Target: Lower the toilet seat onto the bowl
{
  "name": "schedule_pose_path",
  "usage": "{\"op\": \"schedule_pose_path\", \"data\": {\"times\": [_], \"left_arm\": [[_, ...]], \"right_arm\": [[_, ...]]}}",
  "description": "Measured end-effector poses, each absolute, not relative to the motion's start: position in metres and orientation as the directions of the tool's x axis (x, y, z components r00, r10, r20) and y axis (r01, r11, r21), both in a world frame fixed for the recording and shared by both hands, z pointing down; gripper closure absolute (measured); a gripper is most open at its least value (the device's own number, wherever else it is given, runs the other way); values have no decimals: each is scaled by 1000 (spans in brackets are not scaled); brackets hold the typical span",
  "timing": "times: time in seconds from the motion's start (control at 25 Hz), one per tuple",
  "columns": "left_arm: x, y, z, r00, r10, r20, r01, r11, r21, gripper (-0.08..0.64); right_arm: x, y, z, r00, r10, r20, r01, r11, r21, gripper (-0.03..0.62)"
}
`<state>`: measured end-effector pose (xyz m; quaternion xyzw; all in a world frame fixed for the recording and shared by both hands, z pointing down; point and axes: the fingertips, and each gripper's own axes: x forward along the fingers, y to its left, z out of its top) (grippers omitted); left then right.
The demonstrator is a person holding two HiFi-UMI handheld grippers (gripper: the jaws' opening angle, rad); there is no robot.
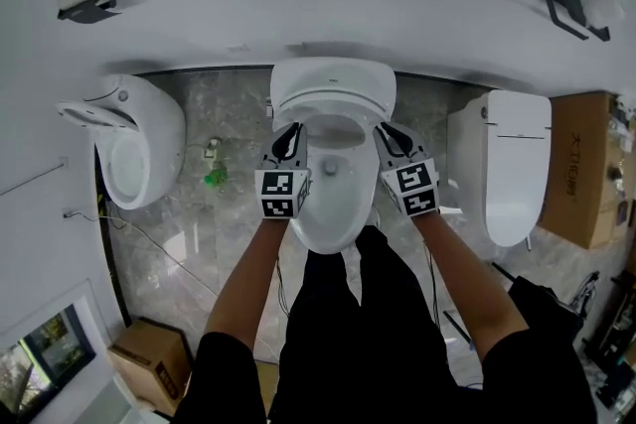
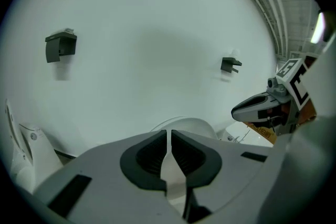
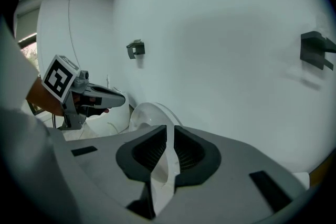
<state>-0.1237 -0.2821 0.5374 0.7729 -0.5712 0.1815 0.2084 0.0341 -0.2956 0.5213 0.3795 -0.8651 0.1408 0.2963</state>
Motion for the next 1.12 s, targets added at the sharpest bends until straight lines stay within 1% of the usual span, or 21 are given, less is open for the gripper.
{"op": "schedule_pose_path", "data": {"times": [0.08,0.12,0.16,0.2,0.28,0.4,0.56,0.64,0.8,1.04,1.12], "left_arm": [[-128,-291,545,292,-792,535,-953,-287,96,538],[-129,-295,549,302,-784,543,-949,-304,90,532],[-128,-299,553,317,-774,548,-942,-326,84,514],[-127,-303,556,336,-765,550,-932,-354,76,490],[-125,-309,562,364,-751,551,-916,-397,64,463],[-128,-316,566,352,-746,565,-923,-379,74,451],[-134,-323,578,333,-739,586,-908,-419,-14,432],[-132,-324,583,339,-723,602,-901,-433,-12,419],[-138,-329,597,310,-721,619,-898,-436,-58,417],[-139,-334,601,316,-713,626,-893,-446,-58,419],[-141,-335,602,311,-715,627,-896,-441,-59,431]], "right_arm": [[32,-302,529,-522,-577,629,-751,660,-18,546],[31,-305,534,-516,-576,634,-758,652,-24,524],[29,-308,538,-510,-575,640,-765,643,-31,473],[27,-310,543,-504,-574,645,-772,635,-37,465],[23,-313,550,-492,-575,653,-782,622,-41,465],[20,-316,558,-473,-576,666,-789,614,-29,465],[15,-320,567,-459,-569,683,-782,623,-7,465],[12,-323,574,-454,-565,689,-776,631,6,457],[11,-329,586,-444,-563,697,-761,647,38,454],[13,-340,589,-429,-574,698,-759,647,65,454],[13,-343,594,-426,-565,707,-754,653,68,456]]}}
